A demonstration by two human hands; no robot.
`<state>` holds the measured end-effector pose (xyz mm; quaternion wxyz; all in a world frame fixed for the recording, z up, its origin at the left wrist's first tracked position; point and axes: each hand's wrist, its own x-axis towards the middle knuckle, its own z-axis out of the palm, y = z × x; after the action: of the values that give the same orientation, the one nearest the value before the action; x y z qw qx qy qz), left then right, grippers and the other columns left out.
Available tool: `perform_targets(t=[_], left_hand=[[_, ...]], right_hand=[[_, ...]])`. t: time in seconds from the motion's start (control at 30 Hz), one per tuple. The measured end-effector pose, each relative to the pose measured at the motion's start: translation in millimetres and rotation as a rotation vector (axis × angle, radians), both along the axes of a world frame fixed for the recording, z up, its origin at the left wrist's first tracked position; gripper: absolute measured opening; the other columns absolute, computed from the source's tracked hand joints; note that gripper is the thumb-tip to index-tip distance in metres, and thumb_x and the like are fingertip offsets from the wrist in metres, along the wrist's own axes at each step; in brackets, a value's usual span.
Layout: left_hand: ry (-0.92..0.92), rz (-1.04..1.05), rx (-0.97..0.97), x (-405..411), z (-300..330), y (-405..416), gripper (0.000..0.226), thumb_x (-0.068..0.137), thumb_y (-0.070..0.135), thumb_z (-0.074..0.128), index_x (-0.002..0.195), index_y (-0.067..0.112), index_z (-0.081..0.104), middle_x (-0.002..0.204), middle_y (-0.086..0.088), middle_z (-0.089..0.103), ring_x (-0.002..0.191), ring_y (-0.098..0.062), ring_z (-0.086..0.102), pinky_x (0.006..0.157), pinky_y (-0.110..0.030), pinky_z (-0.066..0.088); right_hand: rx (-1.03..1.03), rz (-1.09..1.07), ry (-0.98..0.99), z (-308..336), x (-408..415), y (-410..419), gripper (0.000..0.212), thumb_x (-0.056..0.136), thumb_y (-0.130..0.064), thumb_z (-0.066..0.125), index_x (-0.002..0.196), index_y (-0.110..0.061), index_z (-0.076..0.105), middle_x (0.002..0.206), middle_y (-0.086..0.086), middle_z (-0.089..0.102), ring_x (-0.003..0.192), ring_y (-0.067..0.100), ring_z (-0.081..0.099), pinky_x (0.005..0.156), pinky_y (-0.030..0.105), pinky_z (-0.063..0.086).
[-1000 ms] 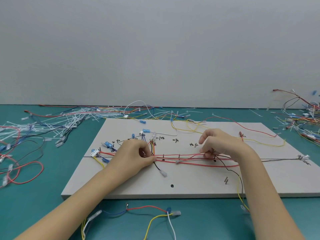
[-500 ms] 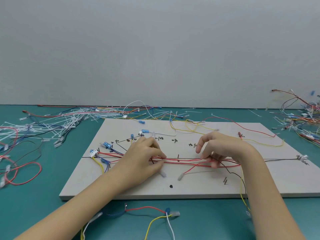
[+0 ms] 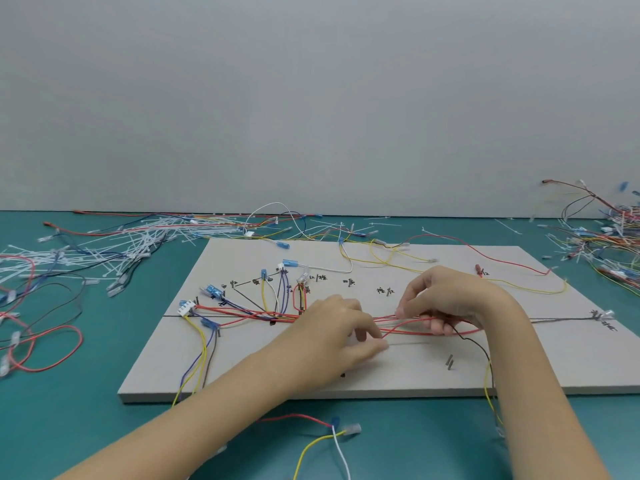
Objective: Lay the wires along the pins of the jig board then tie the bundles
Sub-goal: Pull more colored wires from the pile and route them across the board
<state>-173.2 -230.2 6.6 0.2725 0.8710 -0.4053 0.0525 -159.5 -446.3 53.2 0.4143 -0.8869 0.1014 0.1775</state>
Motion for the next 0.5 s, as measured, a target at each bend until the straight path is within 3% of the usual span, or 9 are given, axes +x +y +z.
perform_targets(t=[0.13,0.33,0.5], left_hand=[[0.035,0.012,-0.033,-4,-7,-12,0.019,0.090,0.031,0.064,0.104,0.020,0.070,0.085,0.009,0.052,0.073,-0.004,0.047,0.073,-0.020,0.039],[0.080,-0.001,0.067,-4,1,-4,0.016,0.093,0.021,0.055,0.100,0.022,0.069,0.087,0.008,0.047,0.080,-0.009,0.049,0.075,-0.024,0.040],[0.516,-0.093,0.140,4,27,29,0.020,0.086,0.016,0.060,0.075,0.033,0.065,0.072,0.011,0.053,0.069,-0.010,0.047,0.070,-0.030,0.041]], right_hand=[[0.019,-0.017,-0.009,-1,1,0,0.004,0.081,-0.005,0.073,0.083,-0.002,0.071,0.046,0.003,0.053,0.036,0.015,0.052,0.036,0.019,0.038],[0.100,-0.049,-0.010,0,3,-3,0.003,0.087,-0.003,0.066,0.088,-0.001,0.067,0.060,0.013,0.068,0.045,0.018,0.063,0.042,0.021,0.048],[0.066,-0.064,-0.030,-1,5,-3,0.004,0.087,-0.004,0.067,0.088,-0.003,0.070,0.057,0.008,0.066,0.040,0.011,0.054,0.039,0.018,0.042]])
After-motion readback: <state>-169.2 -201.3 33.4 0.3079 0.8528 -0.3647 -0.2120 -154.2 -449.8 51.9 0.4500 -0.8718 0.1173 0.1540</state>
